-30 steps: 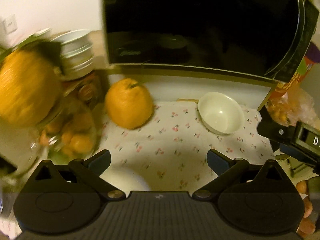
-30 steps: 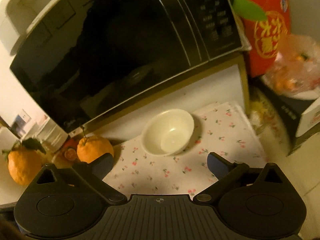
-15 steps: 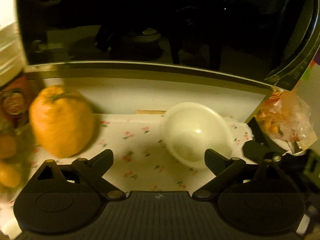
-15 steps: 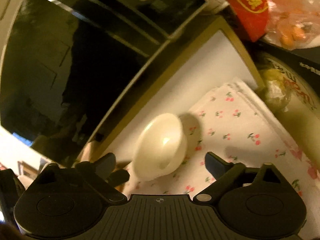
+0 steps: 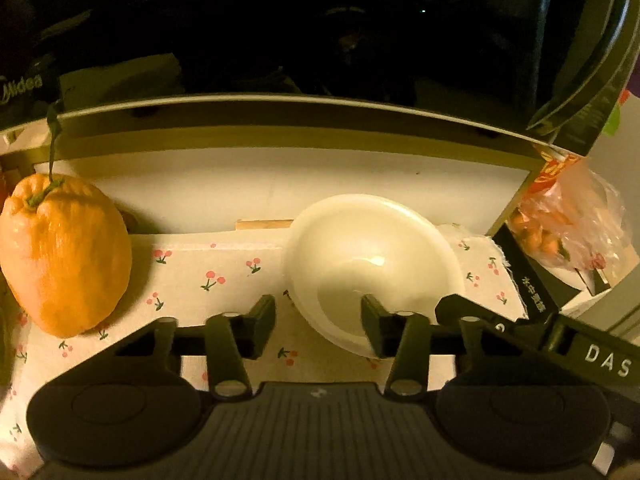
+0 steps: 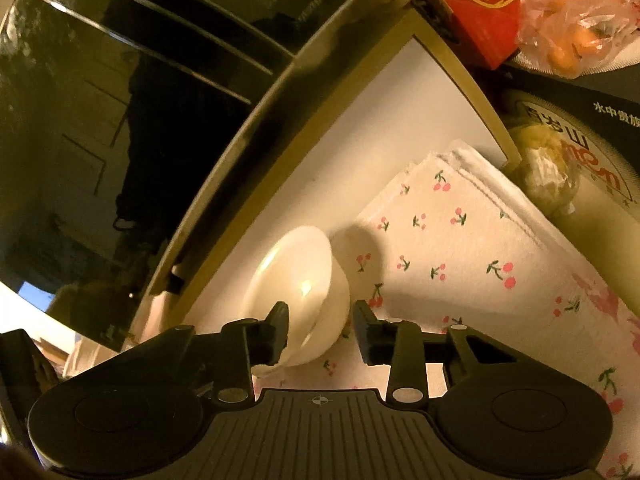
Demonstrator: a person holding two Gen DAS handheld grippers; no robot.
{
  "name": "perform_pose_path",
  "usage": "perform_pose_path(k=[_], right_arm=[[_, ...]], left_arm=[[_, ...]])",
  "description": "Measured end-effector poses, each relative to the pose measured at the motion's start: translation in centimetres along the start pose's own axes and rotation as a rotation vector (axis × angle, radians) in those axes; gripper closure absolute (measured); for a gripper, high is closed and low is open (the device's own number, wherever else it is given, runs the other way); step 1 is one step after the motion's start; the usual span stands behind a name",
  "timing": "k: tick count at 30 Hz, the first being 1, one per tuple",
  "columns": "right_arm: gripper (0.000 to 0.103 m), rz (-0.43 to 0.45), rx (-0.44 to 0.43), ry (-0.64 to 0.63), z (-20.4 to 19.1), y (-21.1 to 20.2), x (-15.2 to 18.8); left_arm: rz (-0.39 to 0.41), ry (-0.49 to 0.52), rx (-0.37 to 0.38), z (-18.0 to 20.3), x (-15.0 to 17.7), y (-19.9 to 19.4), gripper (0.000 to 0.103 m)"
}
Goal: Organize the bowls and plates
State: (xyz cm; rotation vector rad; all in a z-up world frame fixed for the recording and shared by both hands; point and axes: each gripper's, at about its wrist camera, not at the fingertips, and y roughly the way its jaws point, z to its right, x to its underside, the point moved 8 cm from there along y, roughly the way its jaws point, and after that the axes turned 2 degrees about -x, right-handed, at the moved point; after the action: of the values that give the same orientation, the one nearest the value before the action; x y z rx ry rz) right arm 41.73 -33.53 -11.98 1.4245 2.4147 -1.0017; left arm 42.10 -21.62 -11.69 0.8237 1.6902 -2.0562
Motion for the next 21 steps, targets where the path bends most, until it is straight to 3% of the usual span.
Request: perform_pose_path(k=[12, 21], right_arm=[[0.088, 0.008, 0.01, -0.007, -0.11, 0.93, 0.47], [0.089, -0.001, 0.017, -0.008, -0.42, 0.88, 0.46]], left_arm=[[0.022, -0.074, -0.01, -0.83, -0.21, 0.55, 0.09], [0.045, -0.074, -0.007, -0.61, -0.76, -0.1, 0.092]])
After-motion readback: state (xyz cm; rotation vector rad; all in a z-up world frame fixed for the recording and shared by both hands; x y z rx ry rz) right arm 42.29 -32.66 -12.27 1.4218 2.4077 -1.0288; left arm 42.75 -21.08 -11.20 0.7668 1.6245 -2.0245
